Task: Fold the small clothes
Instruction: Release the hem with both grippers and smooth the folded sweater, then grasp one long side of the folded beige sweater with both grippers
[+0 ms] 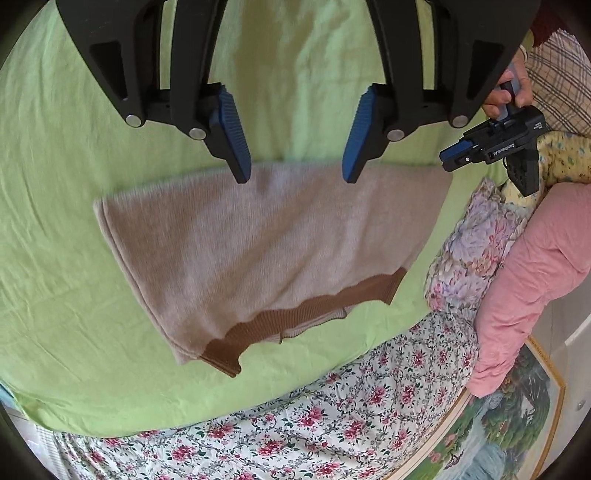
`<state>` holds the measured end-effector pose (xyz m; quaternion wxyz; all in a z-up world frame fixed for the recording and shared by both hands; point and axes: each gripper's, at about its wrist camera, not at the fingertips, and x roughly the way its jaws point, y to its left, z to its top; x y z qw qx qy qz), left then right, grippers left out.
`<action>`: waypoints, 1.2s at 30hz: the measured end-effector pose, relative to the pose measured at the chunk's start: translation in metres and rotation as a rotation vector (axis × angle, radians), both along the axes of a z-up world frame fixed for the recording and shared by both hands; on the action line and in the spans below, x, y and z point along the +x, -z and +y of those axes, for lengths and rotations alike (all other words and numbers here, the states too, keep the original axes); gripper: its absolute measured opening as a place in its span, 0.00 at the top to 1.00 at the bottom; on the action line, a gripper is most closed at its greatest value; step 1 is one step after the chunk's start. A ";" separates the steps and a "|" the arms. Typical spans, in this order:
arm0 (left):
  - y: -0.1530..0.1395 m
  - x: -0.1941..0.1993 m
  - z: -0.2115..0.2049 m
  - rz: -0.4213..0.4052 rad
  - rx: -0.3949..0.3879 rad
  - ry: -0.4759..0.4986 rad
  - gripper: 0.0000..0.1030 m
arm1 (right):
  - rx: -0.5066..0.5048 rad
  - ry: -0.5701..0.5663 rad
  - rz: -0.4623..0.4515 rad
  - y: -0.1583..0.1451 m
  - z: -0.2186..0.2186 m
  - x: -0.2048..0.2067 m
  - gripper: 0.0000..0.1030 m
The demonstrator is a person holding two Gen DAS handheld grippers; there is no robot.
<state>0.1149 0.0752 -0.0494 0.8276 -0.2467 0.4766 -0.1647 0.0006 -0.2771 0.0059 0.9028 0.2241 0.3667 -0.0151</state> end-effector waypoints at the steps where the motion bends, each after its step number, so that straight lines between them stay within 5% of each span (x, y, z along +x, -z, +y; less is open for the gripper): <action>1: 0.001 0.000 0.000 0.004 -0.001 -0.004 0.57 | 0.004 0.001 0.002 0.001 0.000 -0.002 0.48; 23: 0.020 0.063 0.020 0.019 -0.149 -0.202 0.54 | 0.034 0.031 0.037 0.016 -0.004 -0.011 0.47; 26: 0.017 0.073 0.019 0.002 -0.131 -0.213 0.57 | 0.036 0.036 0.031 0.015 -0.006 -0.010 0.47; 29: 0.010 0.084 0.010 -0.027 -0.093 -0.208 0.76 | 0.039 0.036 0.023 0.012 -0.010 -0.006 0.47; 36: -0.044 0.079 -0.032 -0.228 0.030 -0.104 0.90 | 0.056 0.033 -0.009 0.001 -0.028 0.011 0.47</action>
